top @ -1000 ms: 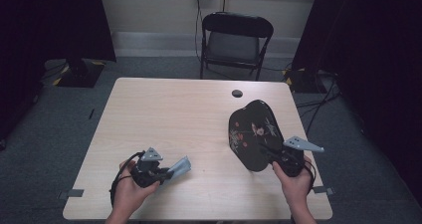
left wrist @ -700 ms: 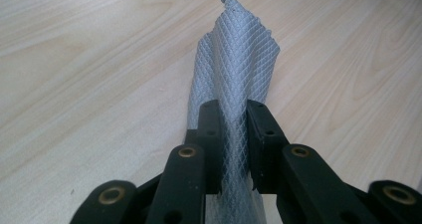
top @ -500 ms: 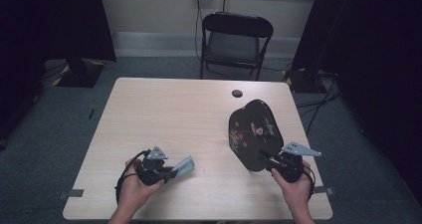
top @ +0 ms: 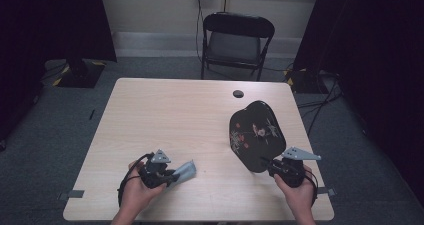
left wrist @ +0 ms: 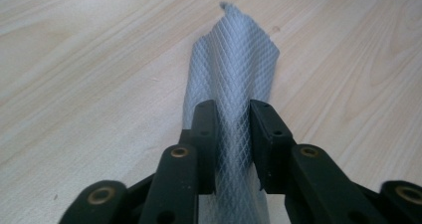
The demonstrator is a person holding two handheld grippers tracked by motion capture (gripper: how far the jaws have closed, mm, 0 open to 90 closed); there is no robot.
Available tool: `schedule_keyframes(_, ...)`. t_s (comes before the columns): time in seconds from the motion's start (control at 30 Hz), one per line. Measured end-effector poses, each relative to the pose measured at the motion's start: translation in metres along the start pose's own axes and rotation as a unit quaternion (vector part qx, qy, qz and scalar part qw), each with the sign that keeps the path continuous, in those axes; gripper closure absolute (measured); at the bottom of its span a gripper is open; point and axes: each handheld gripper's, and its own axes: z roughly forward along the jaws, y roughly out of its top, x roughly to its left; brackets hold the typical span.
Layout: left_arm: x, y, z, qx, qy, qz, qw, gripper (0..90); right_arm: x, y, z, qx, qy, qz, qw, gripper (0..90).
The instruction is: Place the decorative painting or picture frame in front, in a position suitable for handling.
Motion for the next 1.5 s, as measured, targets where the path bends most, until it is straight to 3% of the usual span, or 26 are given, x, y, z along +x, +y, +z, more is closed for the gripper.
schedule_keyframes(0.2,-0.003,-0.002,-0.002,-0.006,-0.007,0.004,0.9999,65.3,0.001,-0.003,-0.005,0.002,0.0,-0.006,1.0,78.3)
schedule_keyframes(0.3,-0.005,-0.004,-0.005,-0.005,-0.01,0.022,0.9997,61.0,0.002,-0.002,-0.007,0.004,-0.002,-0.007,1.0,78.1)
schedule_keyframes(0.6,-0.004,-0.01,0.004,0.012,-0.002,0.046,0.9989,57.7,-0.001,-0.001,-0.008,0.004,0.006,-0.01,0.9999,75.2)
schedule_keyframes(0.83,-0.004,-0.011,0.005,0.013,-0.003,0.057,0.9983,56.8,-0.003,-0.001,-0.006,0.02,0.01,-0.012,0.9997,74.8)
schedule_keyframes(0.97,-0.004,-0.012,0.005,0.01,0.0,0.063,0.998,58.5,0.0,0.001,-0.008,0.015,0.005,-0.006,0.9999,74.6)
schedule_keyframes(1.03,-0.004,-0.013,0.005,0.009,0.001,0.062,0.998,59.4,0.0,0.001,-0.007,0.015,0.007,-0.006,0.9998,74.6)
schedule_keyframes(1.23,-0.008,-0.01,0.006,0.016,-0.004,0.049,0.9987,76.8,0.002,0.001,-0.007,0.019,0.01,0.001,0.9998,77.6)
schedule_keyframes(1.33,-0.008,-0.009,0.006,0.021,-0.003,0.048,0.9986,78.1,0.002,0.002,-0.007,0.018,0.008,0.001,0.9998,77.8)
schedule_keyframes(1.5,-0.008,-0.005,0.009,0.021,-0.007,0.024,0.9995,78.8,0.001,0.002,-0.007,0.019,0.007,0.005,0.9998,78.6)
